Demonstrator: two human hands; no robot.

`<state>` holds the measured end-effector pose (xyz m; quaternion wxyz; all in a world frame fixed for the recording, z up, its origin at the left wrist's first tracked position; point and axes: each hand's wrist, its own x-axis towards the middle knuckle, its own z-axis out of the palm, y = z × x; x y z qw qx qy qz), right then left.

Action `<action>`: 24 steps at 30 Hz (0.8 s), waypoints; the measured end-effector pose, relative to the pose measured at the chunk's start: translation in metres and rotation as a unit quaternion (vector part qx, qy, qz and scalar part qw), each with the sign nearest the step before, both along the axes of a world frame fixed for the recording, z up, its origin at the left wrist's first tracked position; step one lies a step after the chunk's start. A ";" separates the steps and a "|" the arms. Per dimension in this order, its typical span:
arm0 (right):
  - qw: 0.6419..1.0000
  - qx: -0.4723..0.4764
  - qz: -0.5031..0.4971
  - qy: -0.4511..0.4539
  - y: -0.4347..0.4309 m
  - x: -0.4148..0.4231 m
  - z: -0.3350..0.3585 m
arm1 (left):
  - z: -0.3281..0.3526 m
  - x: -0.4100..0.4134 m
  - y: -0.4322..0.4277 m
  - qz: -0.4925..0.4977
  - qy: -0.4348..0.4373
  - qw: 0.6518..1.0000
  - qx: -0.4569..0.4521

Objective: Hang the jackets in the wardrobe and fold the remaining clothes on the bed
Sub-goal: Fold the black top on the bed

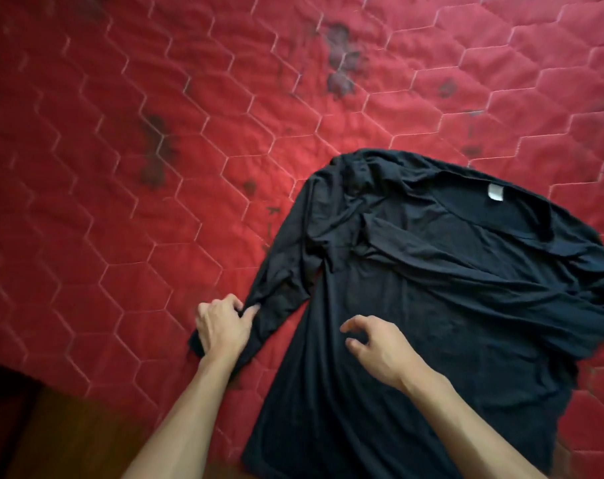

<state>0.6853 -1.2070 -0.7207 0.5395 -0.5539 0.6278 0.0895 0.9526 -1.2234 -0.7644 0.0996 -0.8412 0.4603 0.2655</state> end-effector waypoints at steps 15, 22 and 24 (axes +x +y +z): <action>0.907 -0.299 -0.216 -0.204 -0.041 0.085 0.059 | 0.085 -0.021 -0.092 0.254 0.432 0.864 0.058; 0.780 -0.168 -0.452 -0.399 -0.052 -0.001 0.129 | 0.065 -0.110 -0.092 0.398 0.667 0.600 0.193; 0.720 -0.133 -0.547 -0.405 -0.045 -0.040 0.131 | 0.064 -0.149 -0.102 0.460 0.704 0.531 0.100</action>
